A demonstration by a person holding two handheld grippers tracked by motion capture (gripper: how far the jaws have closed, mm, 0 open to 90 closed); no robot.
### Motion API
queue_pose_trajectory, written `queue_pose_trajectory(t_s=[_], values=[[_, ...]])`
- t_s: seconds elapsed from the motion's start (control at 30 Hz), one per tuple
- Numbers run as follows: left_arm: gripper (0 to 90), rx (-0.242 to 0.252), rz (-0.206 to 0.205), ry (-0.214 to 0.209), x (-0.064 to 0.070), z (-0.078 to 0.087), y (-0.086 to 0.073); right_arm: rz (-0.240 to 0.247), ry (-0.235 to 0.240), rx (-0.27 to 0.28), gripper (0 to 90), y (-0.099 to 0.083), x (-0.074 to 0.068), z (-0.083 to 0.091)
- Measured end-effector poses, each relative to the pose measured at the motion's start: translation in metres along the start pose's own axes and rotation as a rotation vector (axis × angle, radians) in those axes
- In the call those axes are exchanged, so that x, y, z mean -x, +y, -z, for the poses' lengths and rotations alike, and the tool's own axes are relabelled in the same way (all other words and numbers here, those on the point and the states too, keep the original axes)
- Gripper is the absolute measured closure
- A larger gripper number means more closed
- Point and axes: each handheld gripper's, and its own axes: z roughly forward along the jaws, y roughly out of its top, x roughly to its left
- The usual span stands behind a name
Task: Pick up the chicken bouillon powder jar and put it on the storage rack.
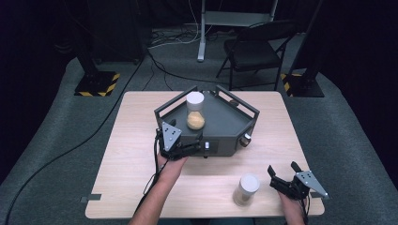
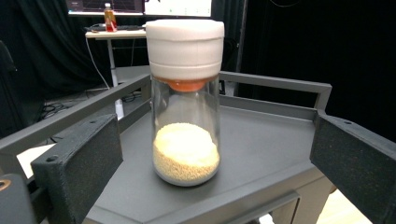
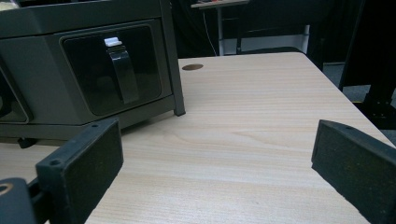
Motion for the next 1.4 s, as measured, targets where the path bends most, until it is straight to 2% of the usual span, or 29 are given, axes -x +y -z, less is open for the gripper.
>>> queue_pose_trajectory(t_s=[0.2,0.67,0.83,1.23,1.4], values=[[2.1,-0.012,-0.006,0.005,0.002,0.003,-0.010,0.020,0.007,0.000,0.0,0.000,-0.001,0.000],[2.0,-0.017,0.023,0.002,0.002,0.011,-0.032,0.021,0.007,-0.001,0.0,0.000,-0.001,0.000],[2.0,-0.023,0.021,0.007,0.002,0.015,-0.039,0.016,0.006,-0.002,0.0,0.000,-0.001,0.000],[1.9,-0.031,-0.002,-0.018,-0.003,0.028,-0.056,0.020,0.004,-0.001,0.0,0.000,-0.001,0.000],[1.9,-0.040,0.005,-0.019,-0.007,0.033,-0.063,0.018,0.004,-0.001,0.0,0.000,-0.001,0.000]])
